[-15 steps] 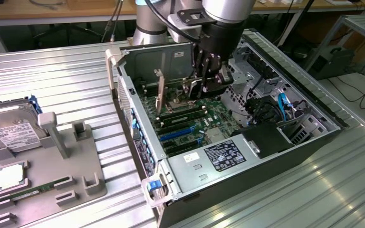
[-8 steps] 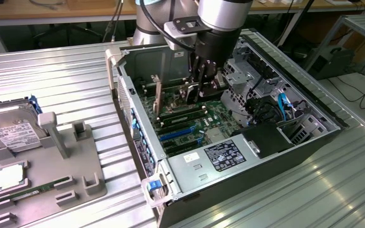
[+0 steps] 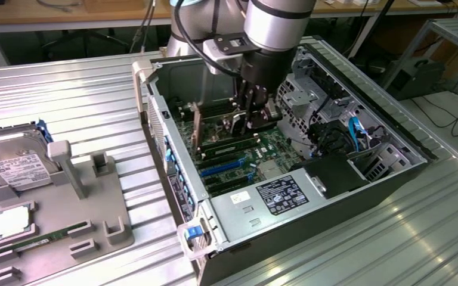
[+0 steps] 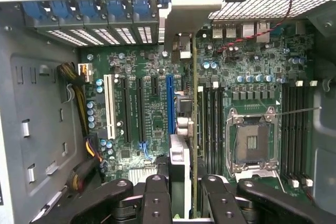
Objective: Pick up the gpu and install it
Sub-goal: 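Insert the gpu into the slot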
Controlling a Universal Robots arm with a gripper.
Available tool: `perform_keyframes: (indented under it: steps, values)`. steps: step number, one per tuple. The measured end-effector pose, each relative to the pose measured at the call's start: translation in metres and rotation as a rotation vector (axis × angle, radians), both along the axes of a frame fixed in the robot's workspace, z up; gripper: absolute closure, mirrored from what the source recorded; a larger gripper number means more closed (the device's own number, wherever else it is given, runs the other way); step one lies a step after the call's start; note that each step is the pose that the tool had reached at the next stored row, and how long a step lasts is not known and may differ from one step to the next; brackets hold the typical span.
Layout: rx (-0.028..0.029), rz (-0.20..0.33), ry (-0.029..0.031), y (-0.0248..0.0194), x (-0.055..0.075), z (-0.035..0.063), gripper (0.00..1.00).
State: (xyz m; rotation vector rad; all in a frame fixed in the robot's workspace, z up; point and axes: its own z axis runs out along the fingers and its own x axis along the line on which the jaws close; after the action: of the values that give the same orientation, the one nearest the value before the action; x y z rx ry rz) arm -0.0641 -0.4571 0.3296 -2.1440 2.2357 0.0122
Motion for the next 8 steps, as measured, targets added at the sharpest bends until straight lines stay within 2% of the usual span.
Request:
perform_keyframes:
  steps: [8]
  values:
    - [-0.0001,0.0,0.0041,0.0,-0.001,-0.014,0.72]
